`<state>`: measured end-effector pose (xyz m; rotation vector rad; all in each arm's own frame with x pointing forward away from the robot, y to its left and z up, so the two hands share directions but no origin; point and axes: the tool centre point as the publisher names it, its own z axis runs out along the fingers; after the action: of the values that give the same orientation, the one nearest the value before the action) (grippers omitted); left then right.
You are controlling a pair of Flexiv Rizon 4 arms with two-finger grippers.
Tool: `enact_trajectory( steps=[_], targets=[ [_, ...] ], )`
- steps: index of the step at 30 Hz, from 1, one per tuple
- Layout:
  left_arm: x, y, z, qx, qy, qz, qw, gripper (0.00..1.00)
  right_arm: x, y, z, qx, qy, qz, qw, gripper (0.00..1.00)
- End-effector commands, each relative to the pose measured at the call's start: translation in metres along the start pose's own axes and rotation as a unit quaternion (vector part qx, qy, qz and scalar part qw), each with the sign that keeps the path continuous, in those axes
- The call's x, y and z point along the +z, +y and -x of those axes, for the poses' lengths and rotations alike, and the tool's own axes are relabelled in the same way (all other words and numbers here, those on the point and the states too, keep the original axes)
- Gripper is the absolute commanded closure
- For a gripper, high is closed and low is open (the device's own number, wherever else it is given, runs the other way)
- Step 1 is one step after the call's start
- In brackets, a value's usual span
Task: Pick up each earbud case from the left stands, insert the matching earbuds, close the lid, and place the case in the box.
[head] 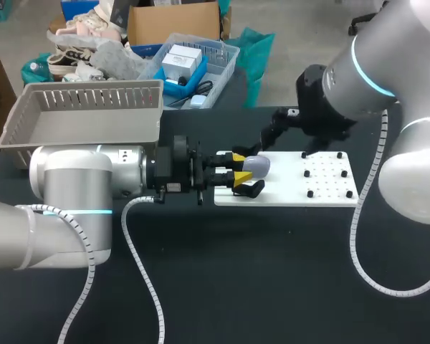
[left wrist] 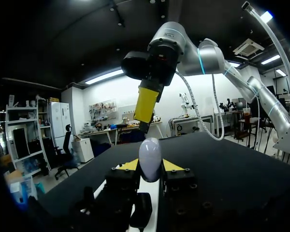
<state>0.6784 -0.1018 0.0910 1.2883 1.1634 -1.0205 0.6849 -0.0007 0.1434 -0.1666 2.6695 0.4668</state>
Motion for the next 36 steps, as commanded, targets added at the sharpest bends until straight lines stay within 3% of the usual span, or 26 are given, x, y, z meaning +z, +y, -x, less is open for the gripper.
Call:
enact_trajectory(
  steps=[1,12,17,27,36],
  targets=[
    [0.000,0.001,-0.001,0.000,-0.001,0.000,1.000,1.00,0.001,-0.001,-0.001,0.001,-0.004,-0.002,1.000,0.00],
    [0.000,0.001,-0.001,0.000,-0.001,0.000,1.000,1.00,0.001,-0.006,-0.002,-0.025,0.008,0.009,1.000,0.00],
    [-0.005,0.004,0.001,0.003,-0.002,0.000,1.000,1.00,0.002,-0.008,-0.002,-0.019,-0.005,0.001,1.000,0.00],
    [-0.029,0.016,0.006,0.017,0.016,0.013,1.000,1.00,0.002,-0.008,-0.002,-0.019,-0.005,0.001,1.000,0.00],
    [-0.063,0.040,0.006,0.020,0.045,0.048,0.998,1.00,0.002,-0.008,-0.002,-0.019,-0.005,0.001,1.000,0.00]
  ],
)
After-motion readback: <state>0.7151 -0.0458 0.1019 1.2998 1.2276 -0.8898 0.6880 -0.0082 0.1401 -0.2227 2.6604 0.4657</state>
